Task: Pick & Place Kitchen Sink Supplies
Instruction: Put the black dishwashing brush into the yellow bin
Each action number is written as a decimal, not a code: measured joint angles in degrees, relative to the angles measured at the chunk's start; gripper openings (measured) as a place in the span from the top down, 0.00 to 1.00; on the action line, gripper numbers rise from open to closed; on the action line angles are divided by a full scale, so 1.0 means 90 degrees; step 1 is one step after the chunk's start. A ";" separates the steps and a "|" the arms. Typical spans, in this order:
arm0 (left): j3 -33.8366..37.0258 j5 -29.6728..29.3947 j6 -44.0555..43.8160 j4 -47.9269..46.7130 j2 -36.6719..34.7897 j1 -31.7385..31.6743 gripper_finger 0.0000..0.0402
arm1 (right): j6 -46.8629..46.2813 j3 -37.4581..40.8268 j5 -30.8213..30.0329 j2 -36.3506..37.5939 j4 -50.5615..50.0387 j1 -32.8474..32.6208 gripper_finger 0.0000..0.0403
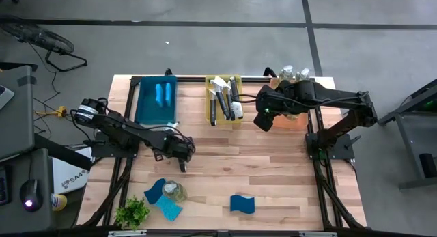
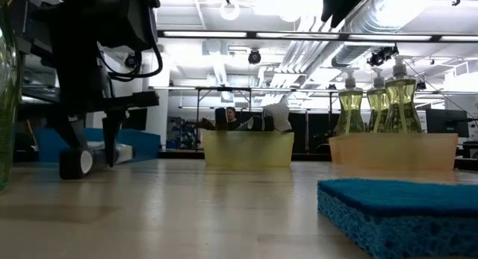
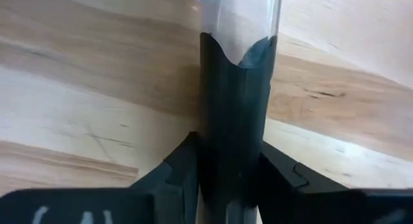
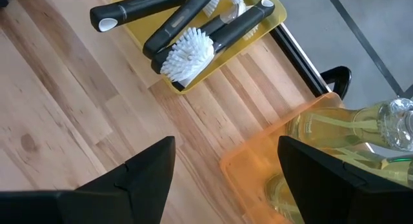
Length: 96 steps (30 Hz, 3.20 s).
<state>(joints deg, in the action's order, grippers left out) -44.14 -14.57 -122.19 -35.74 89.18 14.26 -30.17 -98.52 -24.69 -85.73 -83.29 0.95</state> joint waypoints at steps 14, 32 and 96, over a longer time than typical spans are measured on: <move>-0.0003 -0.0807 0.1486 0.0351 -0.1280 0.0000 0.75 | -0.0095 0.0005 -0.0048 0.0401 -0.0134 0.0000 0.34; -0.0005 -0.0351 0.1835 0.0267 -0.1440 0.0000 0.76 | -0.0313 0.0005 -0.0078 0.0627 -0.0053 0.0002 0.34; -0.0010 -0.1477 1.4071 0.6637 -0.2807 -0.0005 0.76 | 0.3245 0.0000 0.2963 -0.0723 0.6600 -0.0415 0.34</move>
<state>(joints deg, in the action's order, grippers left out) -44.23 -27.86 4.45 24.00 63.92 14.22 -0.97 -98.52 1.98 -92.24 -23.89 -2.79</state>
